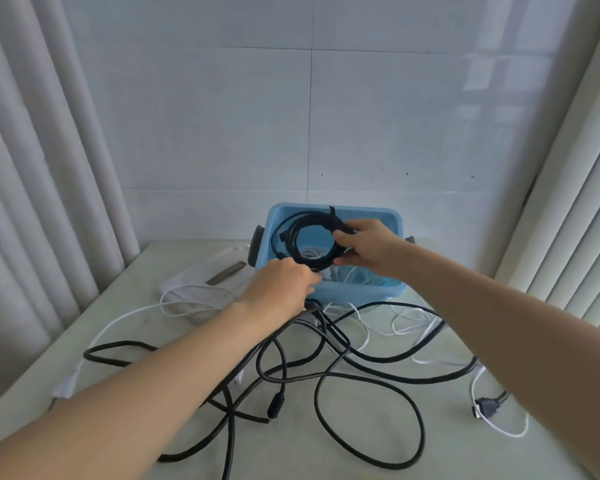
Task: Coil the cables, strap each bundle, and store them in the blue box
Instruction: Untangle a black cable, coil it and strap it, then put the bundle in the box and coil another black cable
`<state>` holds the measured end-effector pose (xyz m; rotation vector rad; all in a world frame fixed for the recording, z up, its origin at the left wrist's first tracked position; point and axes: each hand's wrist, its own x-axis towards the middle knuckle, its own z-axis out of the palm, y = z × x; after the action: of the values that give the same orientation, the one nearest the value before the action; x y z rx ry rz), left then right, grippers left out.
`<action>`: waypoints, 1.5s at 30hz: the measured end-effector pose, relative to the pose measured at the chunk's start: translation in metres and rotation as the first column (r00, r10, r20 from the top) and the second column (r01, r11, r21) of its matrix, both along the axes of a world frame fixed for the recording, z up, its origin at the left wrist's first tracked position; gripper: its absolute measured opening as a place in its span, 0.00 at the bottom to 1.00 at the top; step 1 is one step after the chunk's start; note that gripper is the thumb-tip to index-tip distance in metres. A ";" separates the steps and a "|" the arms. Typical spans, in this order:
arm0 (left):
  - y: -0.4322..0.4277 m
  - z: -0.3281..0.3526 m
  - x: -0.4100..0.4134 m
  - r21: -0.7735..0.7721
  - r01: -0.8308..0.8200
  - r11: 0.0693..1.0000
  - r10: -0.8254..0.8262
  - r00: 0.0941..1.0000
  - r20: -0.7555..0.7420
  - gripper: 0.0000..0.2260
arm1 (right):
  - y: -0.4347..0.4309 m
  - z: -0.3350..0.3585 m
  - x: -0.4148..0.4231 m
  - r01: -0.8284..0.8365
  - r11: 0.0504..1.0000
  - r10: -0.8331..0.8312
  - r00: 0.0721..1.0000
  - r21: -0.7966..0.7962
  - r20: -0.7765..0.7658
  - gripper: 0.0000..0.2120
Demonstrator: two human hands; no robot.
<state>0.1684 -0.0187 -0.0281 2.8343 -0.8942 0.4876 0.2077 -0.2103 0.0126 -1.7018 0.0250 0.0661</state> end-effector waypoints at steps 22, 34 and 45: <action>0.006 -0.001 -0.012 -0.086 0.043 0.995 -0.048 0.997 -0.062 0.11 | 0.004 -0.001 0.010 -0.017 0.089 0.539 0.841 -0.996 0.034 0.36; 0.005 0.020 -0.013 -0.076 -0.025 0.997 0.013 0.988 -0.154 0.14 | 0.002 0.005 -0.010 0.065 0.222 0.456 0.875 -0.973 0.163 0.26; 0.005 0.048 -0.029 0.033 -0.130 0.991 0.134 0.958 -0.254 0.18 | -0.029 -0.008 -0.131 0.250 0.563 0.331 0.806 -0.788 0.491 0.08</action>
<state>0.1393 -0.0135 0.0196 2.8949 -0.6671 0.1215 0.0766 -0.2390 0.0046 -2.6295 -0.5614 -0.5558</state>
